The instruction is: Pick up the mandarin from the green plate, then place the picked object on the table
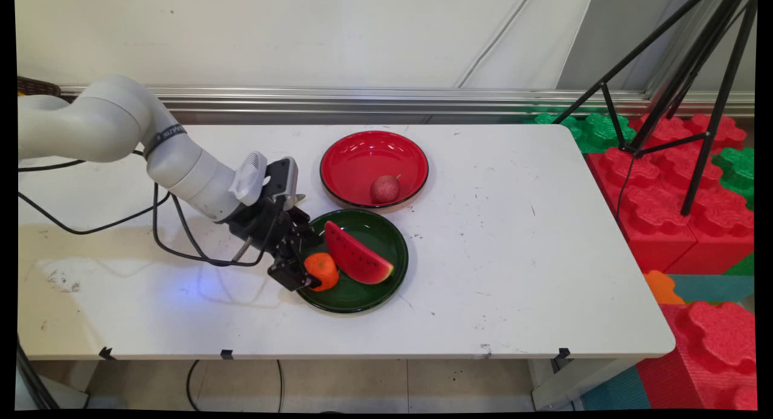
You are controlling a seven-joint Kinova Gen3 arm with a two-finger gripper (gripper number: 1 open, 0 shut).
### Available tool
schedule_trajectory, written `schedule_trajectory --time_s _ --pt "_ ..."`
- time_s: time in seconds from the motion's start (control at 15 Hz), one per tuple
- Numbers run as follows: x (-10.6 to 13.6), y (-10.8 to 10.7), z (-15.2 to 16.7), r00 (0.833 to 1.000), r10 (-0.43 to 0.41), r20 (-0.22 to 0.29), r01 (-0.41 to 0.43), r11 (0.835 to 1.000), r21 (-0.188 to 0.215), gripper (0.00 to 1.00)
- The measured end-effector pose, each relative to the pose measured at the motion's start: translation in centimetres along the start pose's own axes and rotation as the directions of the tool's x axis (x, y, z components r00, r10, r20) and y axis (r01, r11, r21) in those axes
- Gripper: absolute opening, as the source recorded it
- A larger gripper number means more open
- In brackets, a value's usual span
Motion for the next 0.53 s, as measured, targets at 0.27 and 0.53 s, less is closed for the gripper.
schedule_trajectory --time_s 0.27,0.53 --pt "0.11 -0.04 0.49 1.0 0.006 -0.01 -0.006 1.0 0.006 0.0" --pt "0.27 -0.29 0.65 1.0 0.005 -0.025 -0.004 1.0 0.012 0.0"
